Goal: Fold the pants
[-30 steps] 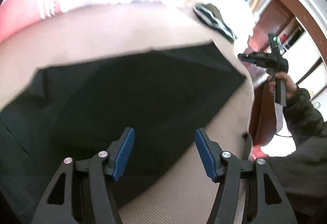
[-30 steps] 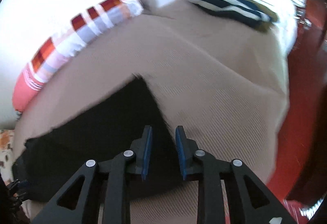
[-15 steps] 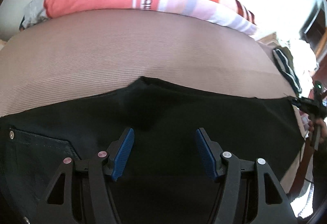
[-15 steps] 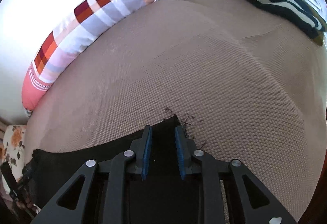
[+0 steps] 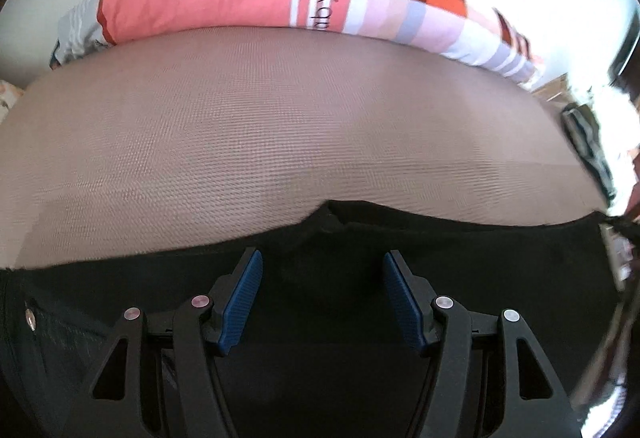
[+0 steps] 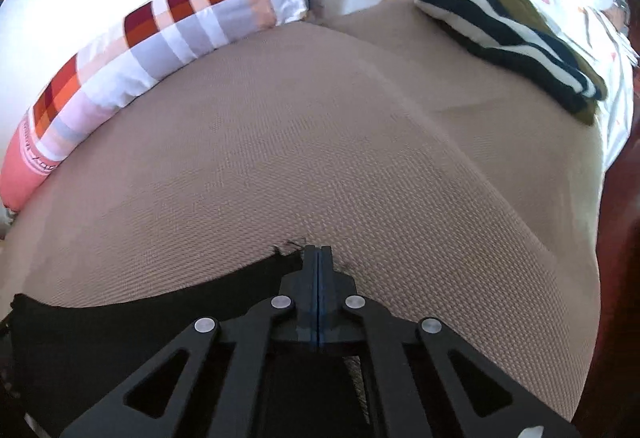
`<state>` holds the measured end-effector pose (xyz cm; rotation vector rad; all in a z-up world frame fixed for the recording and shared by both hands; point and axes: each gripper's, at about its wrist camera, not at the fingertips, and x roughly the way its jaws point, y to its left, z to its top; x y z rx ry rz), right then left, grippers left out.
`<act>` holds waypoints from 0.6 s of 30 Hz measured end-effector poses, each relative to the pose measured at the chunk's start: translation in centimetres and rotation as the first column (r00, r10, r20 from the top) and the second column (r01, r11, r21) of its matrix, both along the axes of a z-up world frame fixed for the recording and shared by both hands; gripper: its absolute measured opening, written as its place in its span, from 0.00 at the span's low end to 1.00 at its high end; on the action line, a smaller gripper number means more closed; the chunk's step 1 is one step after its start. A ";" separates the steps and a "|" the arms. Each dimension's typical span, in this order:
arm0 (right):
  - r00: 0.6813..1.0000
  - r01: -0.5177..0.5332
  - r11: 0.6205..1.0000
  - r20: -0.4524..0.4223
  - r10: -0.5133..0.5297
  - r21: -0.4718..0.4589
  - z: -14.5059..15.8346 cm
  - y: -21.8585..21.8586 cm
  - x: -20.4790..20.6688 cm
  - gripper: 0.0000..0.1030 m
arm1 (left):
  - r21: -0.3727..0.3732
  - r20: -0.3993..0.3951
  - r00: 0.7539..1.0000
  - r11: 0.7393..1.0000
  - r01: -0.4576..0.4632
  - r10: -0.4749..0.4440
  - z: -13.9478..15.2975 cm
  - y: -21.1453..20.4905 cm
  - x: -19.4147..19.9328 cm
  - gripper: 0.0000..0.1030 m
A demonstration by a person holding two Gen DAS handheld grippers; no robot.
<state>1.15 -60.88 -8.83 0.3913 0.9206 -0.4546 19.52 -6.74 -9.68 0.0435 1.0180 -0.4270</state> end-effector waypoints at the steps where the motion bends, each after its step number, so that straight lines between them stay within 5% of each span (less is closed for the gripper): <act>1: 1.000 0.013 1.000 -0.007 -0.013 -0.002 0.1 0.0 -0.1 0.05 | 0.020 0.029 1.000 1.000 0.011 -0.011 0.0 -0.2 0.0 0.61; 7: 0.997 -0.010 1.000 0.071 0.009 0.012 3.2 2.3 -2.0 0.10 | 0.045 0.021 1.000 0.999 -0.018 0.017 0.0 -0.2 1.5 0.62; 11: 0.992 -0.086 0.993 0.094 0.079 0.076 4.2 5.2 -4.2 0.35 | -0.005 0.022 0.999 1.000 -0.024 0.024 1.3 0.4 -0.1 0.62; 18: 0.989 -0.106 0.965 0.124 0.078 0.238 4.0 3.5 -9.2 0.35 | -0.072 -0.032 0.995 0.993 0.089 -0.091 3.2 0.0 -5.9 0.62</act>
